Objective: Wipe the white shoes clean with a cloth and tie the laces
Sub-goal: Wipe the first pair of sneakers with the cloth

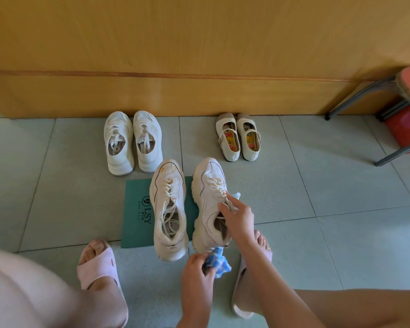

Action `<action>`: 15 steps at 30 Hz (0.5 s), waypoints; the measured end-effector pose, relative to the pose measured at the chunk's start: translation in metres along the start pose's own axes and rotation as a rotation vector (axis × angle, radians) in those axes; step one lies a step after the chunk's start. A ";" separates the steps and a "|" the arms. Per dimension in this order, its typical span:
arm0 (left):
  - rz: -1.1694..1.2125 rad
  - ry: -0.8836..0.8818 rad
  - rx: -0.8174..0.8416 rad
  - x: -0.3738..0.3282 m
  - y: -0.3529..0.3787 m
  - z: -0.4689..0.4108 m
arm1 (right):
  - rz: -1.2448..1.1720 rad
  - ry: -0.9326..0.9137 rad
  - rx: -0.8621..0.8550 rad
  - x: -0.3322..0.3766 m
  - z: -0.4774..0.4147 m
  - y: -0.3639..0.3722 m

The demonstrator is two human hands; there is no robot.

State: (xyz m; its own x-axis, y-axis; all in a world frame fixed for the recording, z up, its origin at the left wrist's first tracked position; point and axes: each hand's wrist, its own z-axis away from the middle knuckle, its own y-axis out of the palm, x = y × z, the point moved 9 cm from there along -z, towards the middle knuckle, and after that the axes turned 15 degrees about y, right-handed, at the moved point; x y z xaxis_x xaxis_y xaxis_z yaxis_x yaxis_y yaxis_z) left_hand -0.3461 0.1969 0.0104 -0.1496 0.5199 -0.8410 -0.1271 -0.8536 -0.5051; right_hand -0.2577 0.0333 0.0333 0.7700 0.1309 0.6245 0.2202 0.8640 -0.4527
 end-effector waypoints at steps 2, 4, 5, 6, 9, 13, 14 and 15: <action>0.051 -0.029 -0.053 0.000 -0.002 0.005 | 0.020 -0.007 -0.003 0.001 0.000 0.005; 0.130 -0.054 -0.136 -0.003 -0.008 0.005 | 0.044 -0.016 -0.005 0.002 0.000 0.010; 0.176 -0.066 -0.172 -0.005 -0.011 0.004 | 0.055 -0.019 -0.007 0.003 0.000 0.011; 0.232 -0.084 -0.209 -0.006 -0.013 0.003 | 0.068 -0.025 -0.011 0.004 0.000 0.012; 0.335 -0.154 -0.291 -0.004 -0.014 0.004 | 0.081 -0.028 -0.008 0.007 0.004 0.014; 0.338 -0.190 -0.280 -0.004 -0.002 0.009 | 0.080 -0.025 0.023 0.008 0.006 0.015; 0.323 -0.181 -0.241 -0.006 0.003 0.010 | 0.092 -0.026 0.026 0.009 0.006 0.015; 0.317 -0.176 -0.201 -0.006 0.007 0.011 | 0.106 -0.029 0.033 0.010 0.006 0.014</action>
State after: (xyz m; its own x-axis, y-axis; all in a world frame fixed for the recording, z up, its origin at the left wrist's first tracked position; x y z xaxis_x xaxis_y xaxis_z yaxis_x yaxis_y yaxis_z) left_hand -0.3569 0.1881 0.0146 -0.3180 0.2127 -0.9239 0.1435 -0.9525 -0.2686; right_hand -0.2504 0.0501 0.0372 0.7700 0.2365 0.5926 0.1177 0.8602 -0.4962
